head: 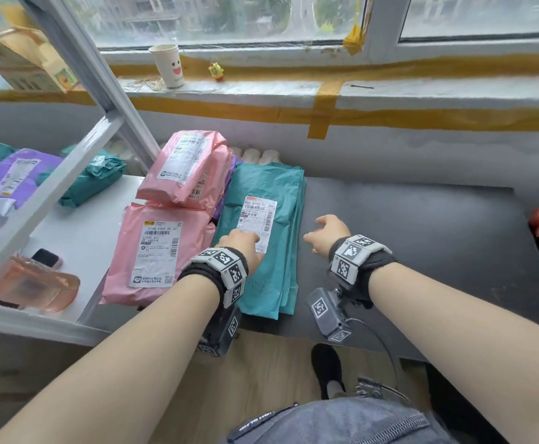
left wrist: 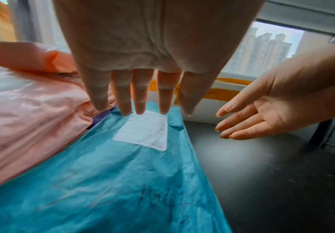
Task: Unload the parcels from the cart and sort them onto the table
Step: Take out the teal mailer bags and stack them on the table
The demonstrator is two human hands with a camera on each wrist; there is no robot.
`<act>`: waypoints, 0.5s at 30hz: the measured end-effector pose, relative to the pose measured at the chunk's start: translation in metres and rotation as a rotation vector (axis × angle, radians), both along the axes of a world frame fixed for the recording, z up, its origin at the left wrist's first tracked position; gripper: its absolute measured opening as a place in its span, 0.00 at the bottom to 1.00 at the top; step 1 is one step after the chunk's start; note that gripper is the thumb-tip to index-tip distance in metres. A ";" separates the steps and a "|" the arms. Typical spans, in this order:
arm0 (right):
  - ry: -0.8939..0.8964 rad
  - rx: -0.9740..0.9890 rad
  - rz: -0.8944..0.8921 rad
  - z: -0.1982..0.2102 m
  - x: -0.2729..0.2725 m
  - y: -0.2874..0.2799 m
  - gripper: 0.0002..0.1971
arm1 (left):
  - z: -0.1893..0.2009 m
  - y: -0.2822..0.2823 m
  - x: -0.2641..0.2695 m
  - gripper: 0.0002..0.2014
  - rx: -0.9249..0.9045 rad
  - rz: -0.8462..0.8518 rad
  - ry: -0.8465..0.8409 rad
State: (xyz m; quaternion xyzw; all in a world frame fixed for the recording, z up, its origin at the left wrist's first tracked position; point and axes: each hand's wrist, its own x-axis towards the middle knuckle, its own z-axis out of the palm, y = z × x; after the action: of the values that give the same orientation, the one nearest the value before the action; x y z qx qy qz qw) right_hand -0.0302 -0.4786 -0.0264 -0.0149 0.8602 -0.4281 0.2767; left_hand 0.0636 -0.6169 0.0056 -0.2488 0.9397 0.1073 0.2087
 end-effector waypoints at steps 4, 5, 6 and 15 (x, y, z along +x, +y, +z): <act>0.088 0.040 -0.026 0.011 0.020 0.037 0.24 | 0.010 0.024 -0.001 0.23 0.011 -0.147 0.054; 0.109 0.063 -0.036 0.013 0.026 0.049 0.23 | 0.012 0.033 -0.001 0.23 0.007 -0.185 0.069; 0.123 0.084 -0.055 0.015 0.033 0.061 0.21 | 0.013 0.042 -0.001 0.22 0.005 -0.221 0.081; 0.151 0.229 -0.275 0.041 0.072 0.181 0.14 | 0.023 0.143 -0.024 0.21 0.079 -0.535 0.110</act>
State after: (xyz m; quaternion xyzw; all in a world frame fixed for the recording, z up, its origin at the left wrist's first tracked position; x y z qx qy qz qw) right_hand 0.0416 -0.2971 0.0146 0.1022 0.9155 -0.3589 0.1502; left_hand 0.0398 -0.4737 0.0285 0.0229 0.9770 0.0980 0.1880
